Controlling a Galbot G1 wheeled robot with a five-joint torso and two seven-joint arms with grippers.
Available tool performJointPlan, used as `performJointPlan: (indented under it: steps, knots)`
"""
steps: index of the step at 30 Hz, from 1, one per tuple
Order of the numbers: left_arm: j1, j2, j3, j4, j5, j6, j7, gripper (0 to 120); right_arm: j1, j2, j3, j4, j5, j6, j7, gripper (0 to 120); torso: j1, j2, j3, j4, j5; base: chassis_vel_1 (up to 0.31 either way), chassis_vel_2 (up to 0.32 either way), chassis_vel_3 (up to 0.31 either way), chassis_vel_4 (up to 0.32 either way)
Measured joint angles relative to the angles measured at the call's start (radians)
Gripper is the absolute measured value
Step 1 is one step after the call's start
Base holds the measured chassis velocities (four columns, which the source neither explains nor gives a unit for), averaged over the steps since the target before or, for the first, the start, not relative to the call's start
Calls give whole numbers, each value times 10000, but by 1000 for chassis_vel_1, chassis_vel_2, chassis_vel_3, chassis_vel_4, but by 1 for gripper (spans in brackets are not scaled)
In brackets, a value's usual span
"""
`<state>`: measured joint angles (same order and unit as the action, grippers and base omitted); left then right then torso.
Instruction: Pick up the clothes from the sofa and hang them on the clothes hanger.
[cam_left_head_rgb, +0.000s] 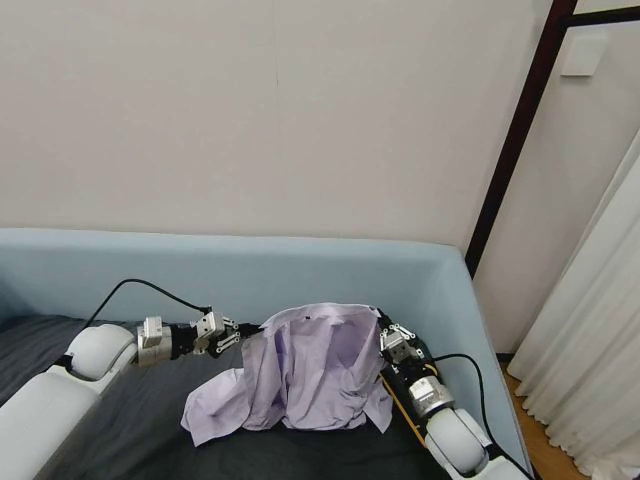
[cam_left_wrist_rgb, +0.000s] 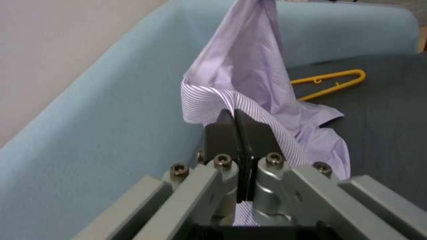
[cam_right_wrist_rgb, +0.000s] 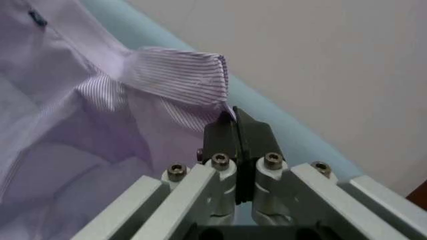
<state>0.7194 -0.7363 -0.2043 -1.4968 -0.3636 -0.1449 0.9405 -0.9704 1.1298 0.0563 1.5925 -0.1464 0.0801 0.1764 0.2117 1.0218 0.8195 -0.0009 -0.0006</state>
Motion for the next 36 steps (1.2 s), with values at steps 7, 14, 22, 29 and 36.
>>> performJointPlan:
  steps: [7,14,22,29,36]
  knots:
    - [-681,-133,210,742,306,9,307,0,-190,1,-100,-41,3088,-975,-682,17,0,1,0,-4,2,0,0,0,0]
    - [-828,-355,221,1109,571,-27,444,0,-369,-266,111,-457,5165,-2718,-763,40,0,1,0,-3,0,0,0,0,0]
    - [-942,-441,246,1163,617,-71,481,0,-180,-237,389,-1234,6093,-5100,140,68,0,2,0,-2,0,0,0,0,0]
    - [-890,-415,199,1164,561,-219,442,0,957,217,421,-3478,5357,-5387,-726,97,0,1,1,-2,1,0,0,0,0]
    - [-826,-352,103,1191,457,-316,402,0,1800,510,514,-4920,4755,-4945,-1548,100,2,1,1,-1,1,0,0,0,0]
